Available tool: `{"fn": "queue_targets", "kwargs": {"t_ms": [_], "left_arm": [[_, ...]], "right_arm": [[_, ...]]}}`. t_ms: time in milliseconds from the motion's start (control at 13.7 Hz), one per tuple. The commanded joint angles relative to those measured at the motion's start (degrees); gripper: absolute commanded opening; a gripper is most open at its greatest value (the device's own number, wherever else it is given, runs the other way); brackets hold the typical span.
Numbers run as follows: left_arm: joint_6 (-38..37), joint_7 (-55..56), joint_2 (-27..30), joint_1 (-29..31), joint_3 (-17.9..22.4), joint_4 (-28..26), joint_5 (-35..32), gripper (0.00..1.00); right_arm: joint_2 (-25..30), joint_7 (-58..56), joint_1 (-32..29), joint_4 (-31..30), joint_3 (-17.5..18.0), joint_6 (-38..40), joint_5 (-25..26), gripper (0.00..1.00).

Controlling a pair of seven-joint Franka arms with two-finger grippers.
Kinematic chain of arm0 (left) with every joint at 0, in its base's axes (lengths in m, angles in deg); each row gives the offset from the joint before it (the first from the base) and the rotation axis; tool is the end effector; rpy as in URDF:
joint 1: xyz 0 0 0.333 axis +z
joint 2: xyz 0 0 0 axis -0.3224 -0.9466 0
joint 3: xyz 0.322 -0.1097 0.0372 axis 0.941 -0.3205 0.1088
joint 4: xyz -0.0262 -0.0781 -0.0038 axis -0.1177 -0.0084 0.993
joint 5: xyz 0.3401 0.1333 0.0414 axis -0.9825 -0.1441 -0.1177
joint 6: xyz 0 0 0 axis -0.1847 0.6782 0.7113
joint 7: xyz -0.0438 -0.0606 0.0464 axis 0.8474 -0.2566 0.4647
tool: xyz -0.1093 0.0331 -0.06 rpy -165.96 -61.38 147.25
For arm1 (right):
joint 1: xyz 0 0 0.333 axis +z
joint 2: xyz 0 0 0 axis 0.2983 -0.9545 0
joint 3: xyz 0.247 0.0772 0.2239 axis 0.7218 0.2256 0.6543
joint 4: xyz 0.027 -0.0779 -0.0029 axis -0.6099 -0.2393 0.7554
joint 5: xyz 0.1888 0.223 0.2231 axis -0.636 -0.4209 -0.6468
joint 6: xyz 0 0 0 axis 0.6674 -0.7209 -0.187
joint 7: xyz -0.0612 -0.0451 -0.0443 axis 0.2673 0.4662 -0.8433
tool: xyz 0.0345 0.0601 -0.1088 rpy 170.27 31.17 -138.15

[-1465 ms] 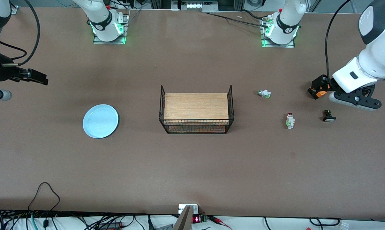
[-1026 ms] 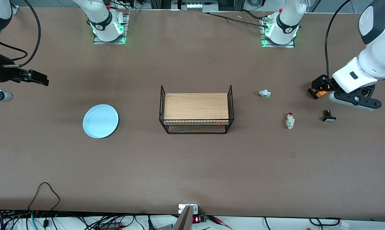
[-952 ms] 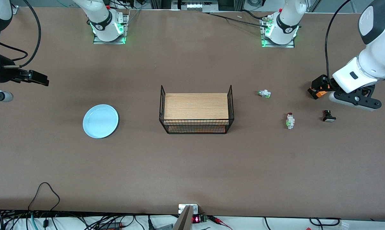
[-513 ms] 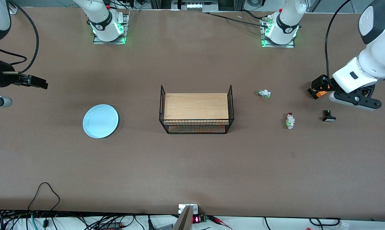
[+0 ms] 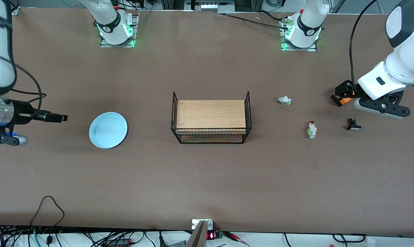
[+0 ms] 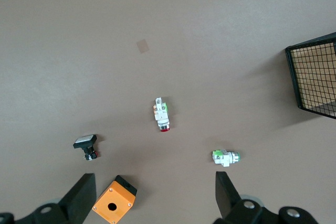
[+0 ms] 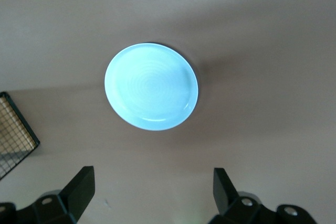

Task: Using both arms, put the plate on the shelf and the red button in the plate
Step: 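Move the right gripper toward the light-blue plate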

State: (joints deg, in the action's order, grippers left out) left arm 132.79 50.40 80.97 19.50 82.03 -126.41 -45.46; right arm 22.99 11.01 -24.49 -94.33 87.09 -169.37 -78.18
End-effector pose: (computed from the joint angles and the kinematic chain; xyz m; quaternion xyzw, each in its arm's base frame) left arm 0.5504 -0.0404 0.5450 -0.9906 0.1355 0.0107 0.0118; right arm 0.6318 -0.0582 0.4219 -0.9745 0.1305 0.1595 0.0888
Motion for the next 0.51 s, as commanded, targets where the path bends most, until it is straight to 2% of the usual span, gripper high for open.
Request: {"fn": "queue_targets", "kwargs": {"t_ms": [0, 220, 440], "left_arm": [[-0.7, -1.2, -0.2, -0.1, 0.1, 1.1, -1.0, 1.00], [-0.7, -1.2, -0.2, -0.1, 0.1, 1.1, -1.0, 1.00], [-0.7, -1.1, -0.1, -0.1, 0.1, 1.1, -1.0, 1.00]], "right_arm": [[-6.1, 0.4, -1.7, 1.5, 0.4, -1.1, -2.1, 1.00], [-11.4, 0.5, -2.5, 1.4, 0.5, -6.1, -2.7, 1.00], [-15.5, -0.3, -3.2, 1.4, 0.5, -10.2, -6.3, 1.00]]}}
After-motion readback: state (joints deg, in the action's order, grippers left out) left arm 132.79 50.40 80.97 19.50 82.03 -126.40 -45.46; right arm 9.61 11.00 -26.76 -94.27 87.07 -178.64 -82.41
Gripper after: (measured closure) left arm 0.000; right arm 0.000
